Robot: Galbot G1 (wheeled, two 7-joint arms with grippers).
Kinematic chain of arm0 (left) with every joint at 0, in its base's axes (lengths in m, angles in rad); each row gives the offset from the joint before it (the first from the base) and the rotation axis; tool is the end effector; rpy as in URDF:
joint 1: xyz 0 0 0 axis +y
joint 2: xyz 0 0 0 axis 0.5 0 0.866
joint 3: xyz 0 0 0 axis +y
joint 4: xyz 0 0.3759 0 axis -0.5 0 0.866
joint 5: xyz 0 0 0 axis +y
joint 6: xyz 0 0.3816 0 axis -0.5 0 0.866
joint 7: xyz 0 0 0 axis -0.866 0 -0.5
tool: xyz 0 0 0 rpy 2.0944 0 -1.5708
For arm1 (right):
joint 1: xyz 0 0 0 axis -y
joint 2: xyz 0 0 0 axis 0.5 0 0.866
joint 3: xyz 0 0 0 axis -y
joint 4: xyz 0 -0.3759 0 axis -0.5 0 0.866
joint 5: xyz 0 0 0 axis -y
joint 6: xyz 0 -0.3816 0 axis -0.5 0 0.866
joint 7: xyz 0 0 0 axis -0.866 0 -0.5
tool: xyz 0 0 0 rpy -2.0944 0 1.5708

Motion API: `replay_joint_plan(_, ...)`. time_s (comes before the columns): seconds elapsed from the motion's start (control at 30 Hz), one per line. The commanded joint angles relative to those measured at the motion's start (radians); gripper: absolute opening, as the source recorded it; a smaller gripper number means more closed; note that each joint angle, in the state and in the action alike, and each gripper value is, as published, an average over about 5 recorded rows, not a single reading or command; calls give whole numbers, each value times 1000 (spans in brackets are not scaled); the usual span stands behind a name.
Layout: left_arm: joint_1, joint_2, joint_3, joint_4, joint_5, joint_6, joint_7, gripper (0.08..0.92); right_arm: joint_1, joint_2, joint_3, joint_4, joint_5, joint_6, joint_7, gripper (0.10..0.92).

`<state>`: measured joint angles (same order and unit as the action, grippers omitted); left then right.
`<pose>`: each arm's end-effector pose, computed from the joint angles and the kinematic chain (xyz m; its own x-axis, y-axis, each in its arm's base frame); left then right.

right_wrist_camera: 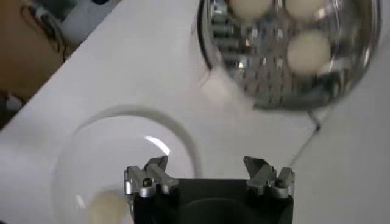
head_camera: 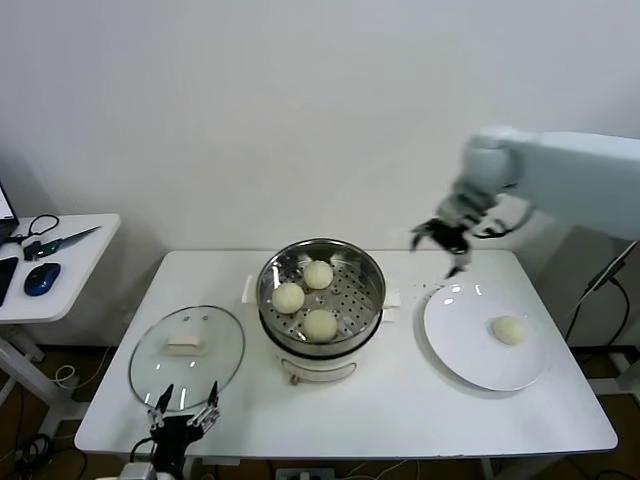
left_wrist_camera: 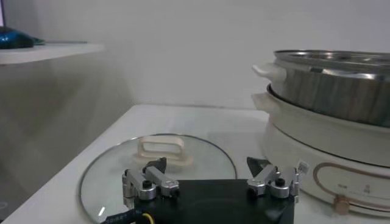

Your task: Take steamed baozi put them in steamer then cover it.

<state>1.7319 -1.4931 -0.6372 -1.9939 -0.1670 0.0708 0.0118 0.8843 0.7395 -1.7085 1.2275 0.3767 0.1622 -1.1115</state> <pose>0.1315 0.0563 -0.3856 -0.9467 -0.0558 0.3171 -0.0700 0.9970 -0.0336 0.5919 -0.1815 -0.0126 -0.1554 -0.1229 0.9802 -0.9003 -0.3908 -0.1918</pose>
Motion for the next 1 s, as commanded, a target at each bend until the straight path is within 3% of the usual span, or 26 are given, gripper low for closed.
replay_joint_plan(0.03, -3, 1, -1, -3, -1, 4, 2, 823, -242, -246, 160, -200, -18, -86, -40, 823)
replay_joint_plan(0.47, 13, -7, -10, 2, 1, -4, 4, 823, -660, -154, 567, -390, -236, -61, 8, 823)
replay_joint_plan(1.0, 21, -9, -8, 9, 11, -6, 3, 823, -829, -19, 722, -506, -305, -71, 87, 823)
